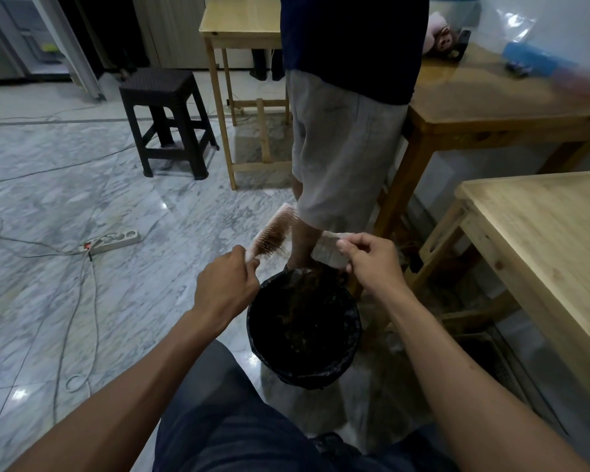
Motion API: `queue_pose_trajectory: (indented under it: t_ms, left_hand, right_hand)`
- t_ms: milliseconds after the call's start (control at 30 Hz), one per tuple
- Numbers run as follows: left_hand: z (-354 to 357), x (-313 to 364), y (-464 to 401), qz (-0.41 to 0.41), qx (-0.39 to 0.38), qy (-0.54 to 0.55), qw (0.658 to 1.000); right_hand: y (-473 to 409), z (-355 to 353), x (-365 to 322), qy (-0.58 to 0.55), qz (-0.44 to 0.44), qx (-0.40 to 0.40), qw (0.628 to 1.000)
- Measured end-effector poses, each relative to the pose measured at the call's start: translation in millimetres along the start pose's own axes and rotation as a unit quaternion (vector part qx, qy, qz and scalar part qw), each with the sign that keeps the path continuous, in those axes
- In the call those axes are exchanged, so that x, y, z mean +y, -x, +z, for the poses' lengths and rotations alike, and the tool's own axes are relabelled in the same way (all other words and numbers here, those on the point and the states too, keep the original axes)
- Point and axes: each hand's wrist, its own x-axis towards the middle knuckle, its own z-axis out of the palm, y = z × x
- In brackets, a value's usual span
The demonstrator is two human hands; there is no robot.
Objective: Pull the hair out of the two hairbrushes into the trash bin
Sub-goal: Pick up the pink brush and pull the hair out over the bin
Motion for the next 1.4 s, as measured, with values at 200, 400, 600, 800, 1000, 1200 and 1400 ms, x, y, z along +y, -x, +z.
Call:
queue_pose_trajectory:
  t_ms: [200,400,600,800,1000,1200,1400]
  left_hand:
    - [1.1,-3.8,-0.9,-0.004,0.001,0.010,1.000]
    - [2.8,8.9,5.2,0.080,0.008,0.004,0.997]
    - [0.9,12.6,5.2,0.105,0.018,-0.002,0.994]
    - [-5.2,8.3,-1.8,0.050,0.039,0.011,0.998]
    - [0.1,13.6,0.1,0.088,0.030,0.006,0.996]
    - [1.2,20.1,3.8,0.112,0.011,-0.009,0.994]
    - [-5.9,15.5,-3.9,0.050,0.015,0.018,0.998]
  right_hand:
    - [6.0,-6.3,6.3,0.027,0.060,-0.021,0.998]
    - [8.2,4.1,-4.9,-0.001,0.037,-0.123,0.992]
    - [4.6,10.7,-2.2,-0.032,-0.006,-0.088,0.996]
    - [12.2,-3.6,22.6,0.069,0.039,-0.049,0.996]
    - [15.6,-0.9,14.0,0.075,0.024,-0.149,0.986]
    - [11.3,13.7,-9.7,-0.010,-0.040,-0.133,0.990]
    - [10.3,14.1,14.8,0.022,-0.041,-0.053,0.998]
